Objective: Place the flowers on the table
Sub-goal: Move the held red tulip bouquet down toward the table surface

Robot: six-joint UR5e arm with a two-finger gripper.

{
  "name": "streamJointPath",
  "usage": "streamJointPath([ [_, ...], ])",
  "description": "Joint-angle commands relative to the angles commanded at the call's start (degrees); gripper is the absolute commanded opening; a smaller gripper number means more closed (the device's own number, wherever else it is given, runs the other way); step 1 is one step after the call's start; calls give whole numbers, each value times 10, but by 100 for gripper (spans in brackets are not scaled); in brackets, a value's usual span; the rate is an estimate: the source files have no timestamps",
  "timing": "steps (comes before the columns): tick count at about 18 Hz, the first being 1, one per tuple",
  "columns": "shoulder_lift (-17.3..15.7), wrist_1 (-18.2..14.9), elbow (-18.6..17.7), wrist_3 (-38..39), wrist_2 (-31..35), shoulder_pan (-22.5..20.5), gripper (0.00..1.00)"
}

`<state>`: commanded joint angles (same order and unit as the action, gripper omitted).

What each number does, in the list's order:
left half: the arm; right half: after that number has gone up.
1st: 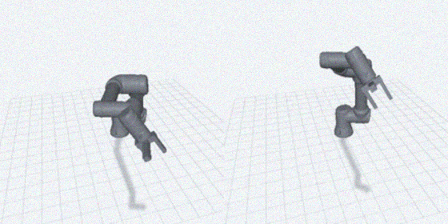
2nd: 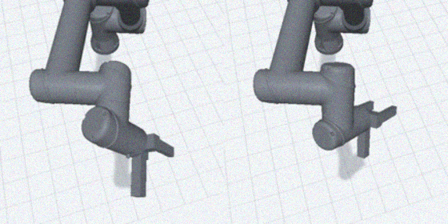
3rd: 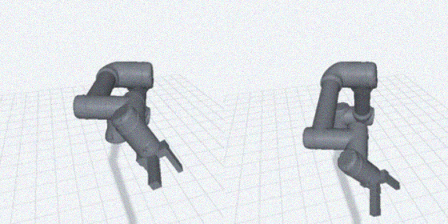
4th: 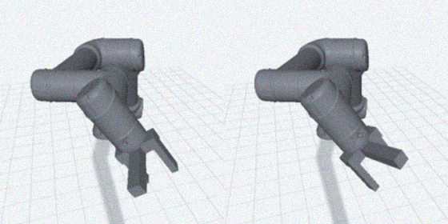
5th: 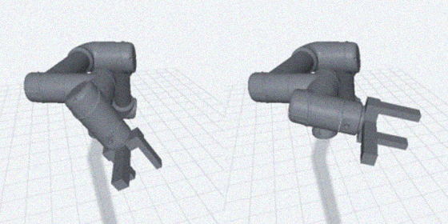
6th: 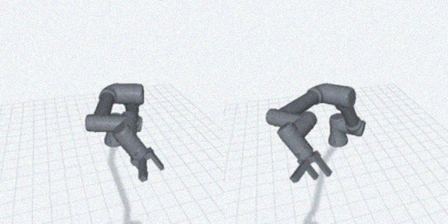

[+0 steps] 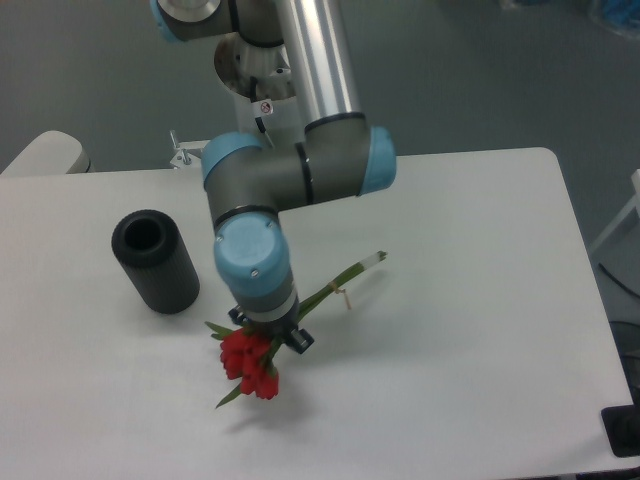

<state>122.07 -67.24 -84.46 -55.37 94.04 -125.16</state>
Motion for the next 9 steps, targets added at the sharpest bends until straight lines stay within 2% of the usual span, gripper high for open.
streamJointPath([
  [3, 8, 8, 0, 3, -1, 1, 4],
  [5, 12, 8, 11, 3, -6, 1, 11],
  [9, 26, 9, 31, 3, -13, 1, 34],
])
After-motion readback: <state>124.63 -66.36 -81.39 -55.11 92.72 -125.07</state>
